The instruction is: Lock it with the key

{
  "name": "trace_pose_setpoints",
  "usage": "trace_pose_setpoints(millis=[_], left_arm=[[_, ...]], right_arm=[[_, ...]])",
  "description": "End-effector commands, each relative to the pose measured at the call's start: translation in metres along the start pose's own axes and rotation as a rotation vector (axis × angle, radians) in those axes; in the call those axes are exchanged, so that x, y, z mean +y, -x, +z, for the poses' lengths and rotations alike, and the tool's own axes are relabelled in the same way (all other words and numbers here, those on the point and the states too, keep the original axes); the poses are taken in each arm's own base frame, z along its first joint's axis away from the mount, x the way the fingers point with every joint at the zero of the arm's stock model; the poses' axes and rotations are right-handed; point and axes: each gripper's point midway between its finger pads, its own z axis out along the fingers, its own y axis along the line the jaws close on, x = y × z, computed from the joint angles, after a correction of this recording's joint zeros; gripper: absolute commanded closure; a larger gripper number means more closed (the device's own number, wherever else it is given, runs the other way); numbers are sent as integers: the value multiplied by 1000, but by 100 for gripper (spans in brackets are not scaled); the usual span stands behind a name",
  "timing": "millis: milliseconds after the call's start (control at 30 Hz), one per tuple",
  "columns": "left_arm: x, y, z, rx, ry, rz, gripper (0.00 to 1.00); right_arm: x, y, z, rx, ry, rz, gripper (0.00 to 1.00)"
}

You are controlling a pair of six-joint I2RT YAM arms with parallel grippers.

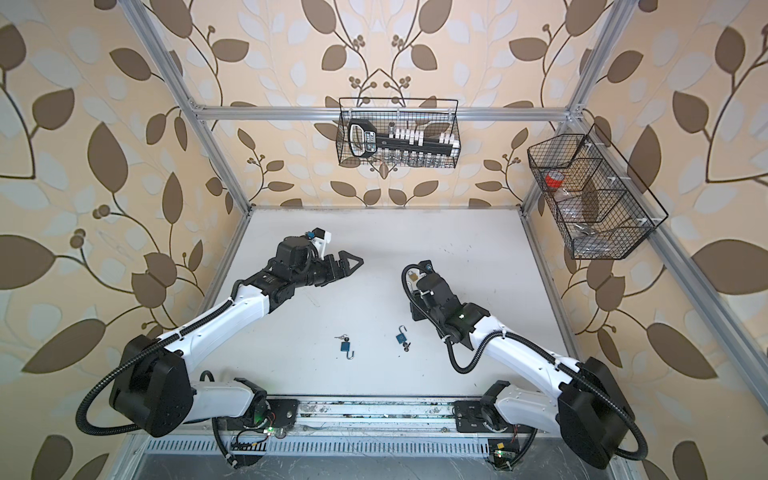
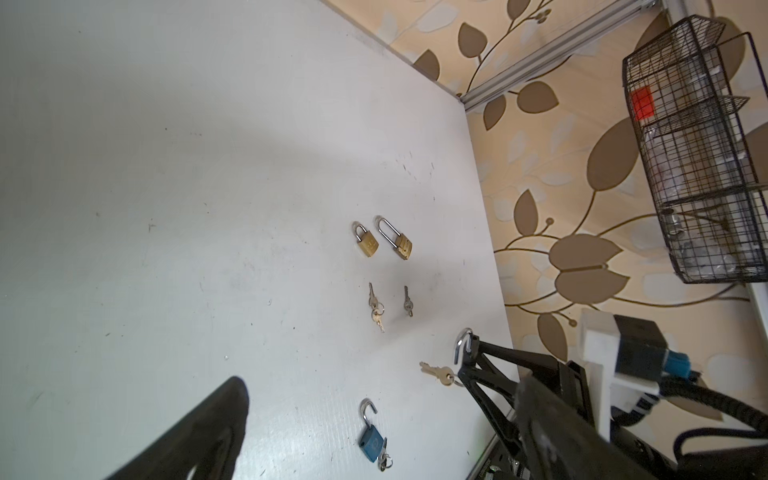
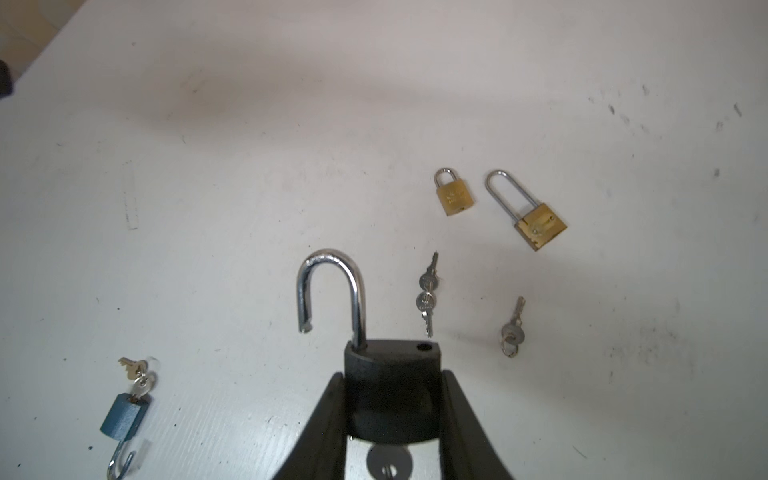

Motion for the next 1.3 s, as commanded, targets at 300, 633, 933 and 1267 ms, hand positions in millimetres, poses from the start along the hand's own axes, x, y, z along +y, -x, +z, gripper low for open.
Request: trace_pose_setpoints(millis=[300, 633, 933, 1267], left_arm=[[-82, -6, -20, 85, -339, 215, 10], [-120, -41, -15, 203, -483, 335, 36], [-125, -59, -10, 259, -525, 347, 48], [-131, -66, -8, 300, -557, 354, 65]], right_arm=[[55, 41, -36, -152, 302, -333, 100], [82, 54, -49, -183, 464, -382, 100], [87, 63, -56, -209, 535, -328, 100], [80, 67, -60, -229, 529, -294, 100]])
